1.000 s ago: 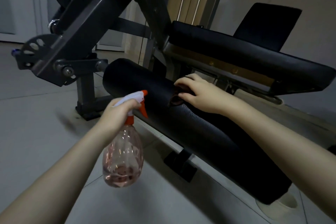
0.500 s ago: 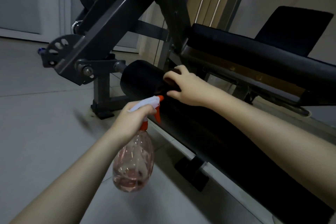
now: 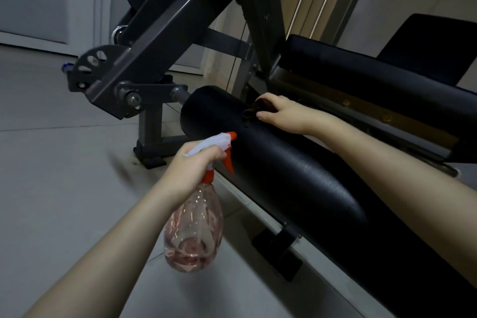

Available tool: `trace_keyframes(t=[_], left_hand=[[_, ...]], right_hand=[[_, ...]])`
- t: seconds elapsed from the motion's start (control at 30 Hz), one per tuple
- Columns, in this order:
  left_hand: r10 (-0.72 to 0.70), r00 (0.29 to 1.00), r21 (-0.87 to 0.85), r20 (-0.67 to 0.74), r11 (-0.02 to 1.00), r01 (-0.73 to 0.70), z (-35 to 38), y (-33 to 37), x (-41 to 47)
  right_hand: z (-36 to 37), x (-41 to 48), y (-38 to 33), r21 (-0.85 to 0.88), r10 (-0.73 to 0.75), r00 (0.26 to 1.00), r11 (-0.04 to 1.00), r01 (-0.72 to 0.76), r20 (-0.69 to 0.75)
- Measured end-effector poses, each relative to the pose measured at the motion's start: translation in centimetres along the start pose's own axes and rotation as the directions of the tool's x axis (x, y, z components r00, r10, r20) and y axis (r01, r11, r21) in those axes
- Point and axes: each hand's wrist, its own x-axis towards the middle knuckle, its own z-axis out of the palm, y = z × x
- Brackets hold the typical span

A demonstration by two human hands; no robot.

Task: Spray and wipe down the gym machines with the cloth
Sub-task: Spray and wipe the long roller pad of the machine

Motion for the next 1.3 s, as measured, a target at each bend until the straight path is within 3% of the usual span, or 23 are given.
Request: trace_keyframes(t=[0.13, 0.37, 0.57, 0.7, 0.9, 1.07, 1.17, 1.3], left_hand=[[0.068, 0.997, -0.017, 0.043, 0.998, -0.067, 0.6, -0.6, -0.2], [0.130, 0.991, -0.034, 0.036, 0.991, -0.128, 1.0, -2.5, -0.3], [0.017, 0.994, 0.057, 0.111, 0.998, -0.024, 0.2, -4.9, 3.2], [0.105, 0.994, -0.011, 0.037, 0.994, -0.105, 0.2, -3.7, 1.4], [0.129, 0.990, 0.003, 0.051, 0.992, -0.129, 0.2, -2.8, 1.0], [0.077, 0.995, 0.080, 0.057, 0.993, -0.082, 0.1, -2.5, 1.1], [0.061, 0.997, 0.101, 0.057, 0.993, -0.066, 0.2, -2.2, 1.0], [0.058, 0.997, 0.096, 0.052, 0.993, -0.063, 0.5, -1.6, 0.4]], right_hand=[[0.3, 0.5, 0.3, 0.029, 0.001, 1.000, 1.000, -0.001, 0.013], [1.5, 4.6, -2.2, -0.099, -0.072, 0.997, 0.993, 0.067, -0.041], [2.9, 11.2, -7.4, -0.267, -0.109, 0.992, 0.960, 0.088, -0.063], [3.3, 12.9, -8.0, -0.266, -0.108, 0.992, 0.960, 0.086, -0.069], [3.0, 10.0, -5.3, -0.181, -0.181, 0.979, 0.970, 0.163, -0.090], [1.6, 4.3, -3.2, -0.183, -0.170, 0.982, 0.971, 0.152, -0.086], [1.5, -0.6, -1.8, -0.267, -0.180, 0.979, 0.952, 0.149, -0.097], [1.6, -2.0, -1.3, -0.183, -0.133, 0.987, 0.976, 0.115, -0.089]])
